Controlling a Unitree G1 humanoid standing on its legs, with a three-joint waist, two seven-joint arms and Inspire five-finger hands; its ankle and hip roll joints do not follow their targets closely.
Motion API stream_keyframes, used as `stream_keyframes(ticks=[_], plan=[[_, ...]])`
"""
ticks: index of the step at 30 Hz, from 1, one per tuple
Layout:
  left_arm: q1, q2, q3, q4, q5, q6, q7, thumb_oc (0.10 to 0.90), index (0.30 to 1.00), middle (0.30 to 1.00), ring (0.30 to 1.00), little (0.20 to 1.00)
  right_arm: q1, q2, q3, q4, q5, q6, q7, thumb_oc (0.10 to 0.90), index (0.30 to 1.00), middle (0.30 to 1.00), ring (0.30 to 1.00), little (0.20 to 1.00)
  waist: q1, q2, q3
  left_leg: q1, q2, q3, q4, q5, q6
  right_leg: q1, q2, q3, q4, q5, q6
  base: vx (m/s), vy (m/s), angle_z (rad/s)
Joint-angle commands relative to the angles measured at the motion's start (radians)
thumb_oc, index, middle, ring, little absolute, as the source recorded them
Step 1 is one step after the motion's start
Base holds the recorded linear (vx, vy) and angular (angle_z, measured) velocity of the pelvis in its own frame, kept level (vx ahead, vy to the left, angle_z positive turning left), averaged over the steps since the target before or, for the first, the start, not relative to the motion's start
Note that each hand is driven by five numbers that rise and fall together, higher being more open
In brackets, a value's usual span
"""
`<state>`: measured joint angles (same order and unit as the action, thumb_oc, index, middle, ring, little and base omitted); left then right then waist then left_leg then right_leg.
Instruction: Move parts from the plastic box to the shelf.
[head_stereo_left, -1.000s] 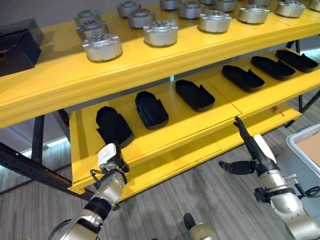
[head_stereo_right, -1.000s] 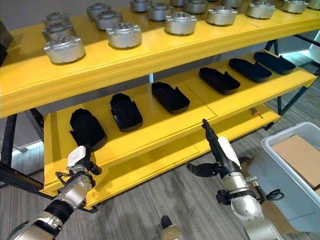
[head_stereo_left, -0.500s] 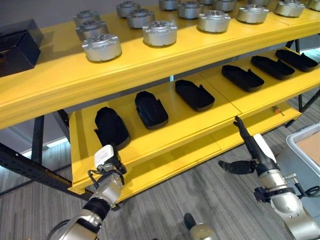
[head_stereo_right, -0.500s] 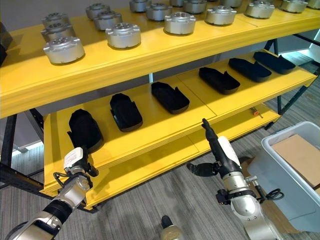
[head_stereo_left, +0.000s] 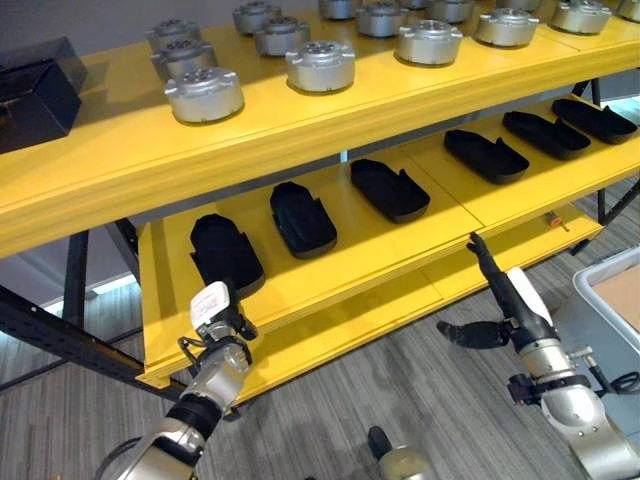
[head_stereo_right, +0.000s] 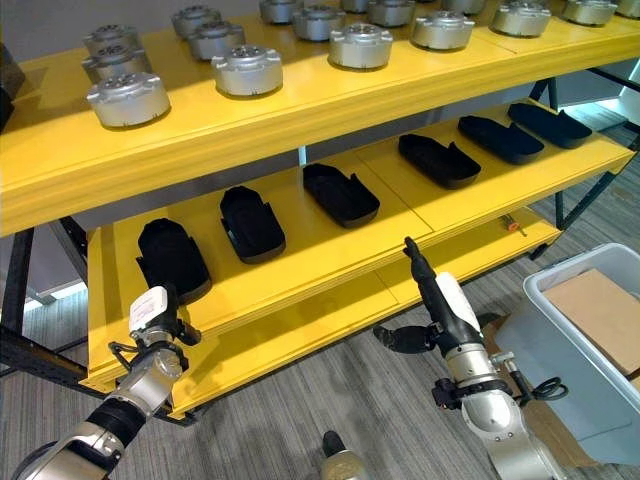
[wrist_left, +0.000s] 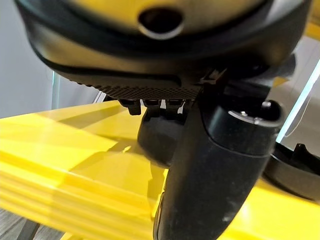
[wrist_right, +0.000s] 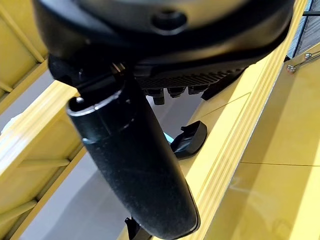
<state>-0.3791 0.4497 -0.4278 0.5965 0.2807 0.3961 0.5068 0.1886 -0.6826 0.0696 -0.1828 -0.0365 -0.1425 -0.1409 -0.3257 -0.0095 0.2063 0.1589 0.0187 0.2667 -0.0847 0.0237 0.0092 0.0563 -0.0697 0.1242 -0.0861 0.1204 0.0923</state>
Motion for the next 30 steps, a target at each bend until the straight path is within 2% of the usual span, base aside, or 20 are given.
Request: stream_keyframes(ticks=[1, 11, 16, 19, 23, 26, 30], plan=[[-0.131, 0.117, 0.035, -0.030, 0.040, -0.061, 0.129, 0.900, 1.000, 1.000, 1.000, 1.000, -0.114, -0.040, -0.038, -0.048, 0.000, -0.082, -0.064, 0.900, 1.000, 1.000, 1.000, 1.000, 0.023, -0.018, -0.053, 0.008, 0.024, -0.011, 0.078, -0.149, 0.017, -0.009, 0.044, -0.001, 0.119, -0.169, 0.020, 0.00, 0.000, 0.00], [-0.129, 0.136, 0.068, -0.104, 0.008, -0.091, 0.221, 0.900, 1.000, 1.000, 1.000, 1.000, -0.104, -0.032, -0.034, -0.056, -0.006, -0.079, -0.076, 0.900, 1.000, 1.000, 1.000, 1.000, 0.031, -0.020, -0.058, 0.011, 0.024, -0.017, 0.073, -0.149, 0.015, -0.006, 0.041, -0.006, 0.119, -0.171, 0.021, 0.00, 0.000, 0.00], [-0.127, 0.145, 0.082, -0.127, 0.008, -0.091, 0.232, 0.900, 1.000, 1.000, 1.000, 1.000, -0.101, -0.026, -0.032, -0.055, -0.012, -0.081, -0.081, 0.900, 1.000, 1.000, 1.000, 1.000, 0.033, -0.020, -0.060, 0.011, 0.023, -0.019, 0.072, -0.150, 0.015, -0.005, 0.041, -0.006, 0.117, -0.172, 0.021, 0.00, 0.000, 0.00], [-0.127, 0.148, 0.090, -0.139, -0.002, -0.112, 0.249, 0.900, 1.000, 1.000, 1.000, 1.000, -0.102, -0.025, -0.029, -0.055, -0.011, -0.081, -0.086, 0.900, 1.000, 1.000, 1.000, 1.000, 0.035, -0.020, -0.061, 0.012, 0.023, -0.020, 0.070, -0.150, 0.015, -0.004, 0.041, -0.006, 0.117, -0.172, 0.021, 0.00, 0.000, 0.00], [-0.111, 0.139, 0.114, -0.203, -0.032, -0.183, 0.274, 0.900, 1.000, 1.000, 1.000, 1.000, -0.086, -0.012, -0.037, -0.072, -0.020, -0.087, -0.093, 0.900, 1.000, 1.000, 1.000, 1.000, 0.040, -0.021, -0.066, 0.015, 0.021, -0.025, 0.062, -0.150, 0.015, 0.000, 0.039, -0.010, 0.112, -0.173, 0.021, 0.00, 0.000, 0.00], [-0.081, 0.126, 0.131, -0.291, -0.082, -0.256, 0.236, 0.900, 1.000, 1.000, 1.000, 1.000, -0.072, -0.001, -0.048, -0.084, -0.022, -0.111, -0.083, 0.900, 1.000, 1.000, 1.000, 1.000, 0.050, -0.024, -0.066, 0.014, 0.020, -0.031, 0.060, -0.151, 0.015, 0.001, 0.037, -0.017, 0.108, -0.173, 0.022, -0.03, -0.016, 0.02], [0.030, 0.095, 0.181, -0.500, -0.210, -0.396, 0.037, 0.900, 1.000, 1.000, 1.000, 1.000, -0.050, 0.012, -0.079, -0.122, 0.008, -0.167, -0.011, 0.900, 1.000, 1.000, 1.000, 1.000, 0.082, -0.029, -0.062, 0.009, 0.018, -0.051, 0.058, -0.153, 0.014, 0.008, 0.031, -0.035, 0.099, -0.173, 0.020, -0.06, -0.034, 0.13]])
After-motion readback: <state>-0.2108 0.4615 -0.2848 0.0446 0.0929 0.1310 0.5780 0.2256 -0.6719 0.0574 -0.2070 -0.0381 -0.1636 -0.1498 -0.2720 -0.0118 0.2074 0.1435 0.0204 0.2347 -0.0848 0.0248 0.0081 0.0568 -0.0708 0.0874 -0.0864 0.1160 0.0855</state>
